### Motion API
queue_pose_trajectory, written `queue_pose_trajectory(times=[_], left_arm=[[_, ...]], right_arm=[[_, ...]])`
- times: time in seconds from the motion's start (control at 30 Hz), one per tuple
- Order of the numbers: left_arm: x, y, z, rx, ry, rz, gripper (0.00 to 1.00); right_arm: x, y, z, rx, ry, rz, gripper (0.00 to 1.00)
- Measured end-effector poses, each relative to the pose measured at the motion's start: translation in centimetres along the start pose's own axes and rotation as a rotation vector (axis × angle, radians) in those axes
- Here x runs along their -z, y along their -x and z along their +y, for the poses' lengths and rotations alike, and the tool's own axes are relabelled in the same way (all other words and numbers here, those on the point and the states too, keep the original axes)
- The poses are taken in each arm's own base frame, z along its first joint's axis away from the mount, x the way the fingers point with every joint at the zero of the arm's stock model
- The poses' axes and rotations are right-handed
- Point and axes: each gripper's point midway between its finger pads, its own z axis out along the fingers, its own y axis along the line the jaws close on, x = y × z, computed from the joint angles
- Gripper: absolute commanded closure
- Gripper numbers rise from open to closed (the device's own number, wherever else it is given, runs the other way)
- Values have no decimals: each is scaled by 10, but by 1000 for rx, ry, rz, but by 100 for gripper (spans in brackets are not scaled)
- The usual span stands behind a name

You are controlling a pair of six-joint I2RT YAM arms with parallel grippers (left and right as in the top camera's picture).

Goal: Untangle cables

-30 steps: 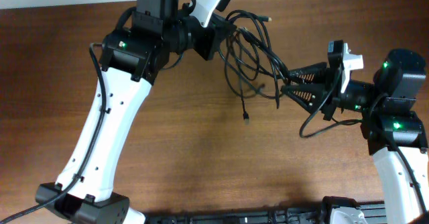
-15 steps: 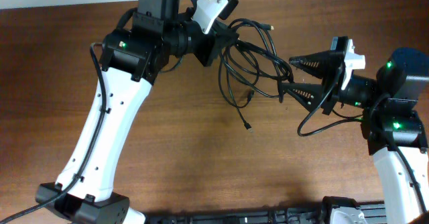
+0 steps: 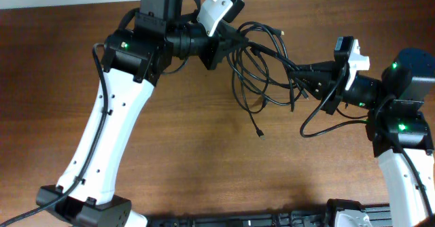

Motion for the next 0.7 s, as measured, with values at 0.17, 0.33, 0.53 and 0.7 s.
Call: queue_pose_trajectory(times=[0.17, 0.33, 0.53, 0.7], left_arm=[[0, -6, 24, 142, 157, 27, 100], [6, -13, 51, 341, 341, 23, 100], [12, -16, 67, 525, 450, -18, 100], [15, -15, 72, 639, 481, -59, 100]], right_arm=[[0, -3, -2, -22, -13, 9, 96], [0, -9, -5, -56, -23, 22, 96], [-1, -19, -5, -130, -27, 48, 96], [0, -28, -3, -194, -28, 71, 96]])
